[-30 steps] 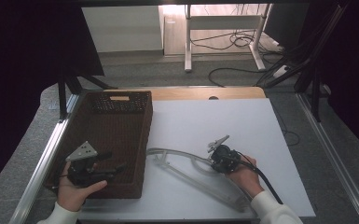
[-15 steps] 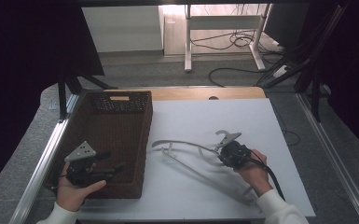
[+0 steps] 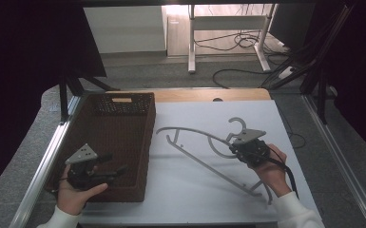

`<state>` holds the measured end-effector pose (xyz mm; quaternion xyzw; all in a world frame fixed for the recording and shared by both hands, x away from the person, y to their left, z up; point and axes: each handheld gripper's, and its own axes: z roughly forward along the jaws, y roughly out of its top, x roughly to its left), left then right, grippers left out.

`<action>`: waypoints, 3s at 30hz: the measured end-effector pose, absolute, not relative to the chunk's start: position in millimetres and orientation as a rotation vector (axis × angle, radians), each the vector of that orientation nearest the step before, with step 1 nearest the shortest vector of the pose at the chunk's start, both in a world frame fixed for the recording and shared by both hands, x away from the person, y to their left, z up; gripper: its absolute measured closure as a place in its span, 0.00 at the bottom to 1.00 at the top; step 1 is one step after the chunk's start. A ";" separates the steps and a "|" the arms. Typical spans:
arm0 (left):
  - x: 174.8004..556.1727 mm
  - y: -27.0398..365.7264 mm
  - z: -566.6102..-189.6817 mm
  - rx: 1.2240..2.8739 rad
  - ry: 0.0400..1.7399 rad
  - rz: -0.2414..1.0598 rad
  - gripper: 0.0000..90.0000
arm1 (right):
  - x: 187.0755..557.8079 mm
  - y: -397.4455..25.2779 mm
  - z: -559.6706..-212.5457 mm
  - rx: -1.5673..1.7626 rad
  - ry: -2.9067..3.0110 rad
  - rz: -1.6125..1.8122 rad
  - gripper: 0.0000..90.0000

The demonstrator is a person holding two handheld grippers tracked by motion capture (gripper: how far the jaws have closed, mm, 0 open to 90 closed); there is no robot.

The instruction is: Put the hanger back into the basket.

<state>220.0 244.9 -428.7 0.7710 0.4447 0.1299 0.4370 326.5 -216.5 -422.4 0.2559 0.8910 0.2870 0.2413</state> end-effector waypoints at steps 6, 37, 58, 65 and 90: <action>220.1 245.2 -428.8 1.917 1.107 0.323 0.28 | 320.0 -220.8 -407.4 0.662 2.405 0.832 0.93; 220.9 251.4 -427.5 1.881 1.125 0.307 0.28 | 295.2 -208.5 -378.3 0.455 2.341 0.969 0.92; 231.2 259.1 -398.6 1.761 1.067 0.235 0.31 | 293.0 -203.1 -381.7 0.299 2.348 1.009 0.92; 242.2 247.6 -369.6 1.758 0.969 0.190 0.34 | 294.1 -200.1 -385.7 0.262 2.359 1.009 0.92; 313.6 165.5 -350.5 2.057 0.736 -0.123 0.43 | 289.3 -187.8 -396.5 0.098 2.386 1.018 0.92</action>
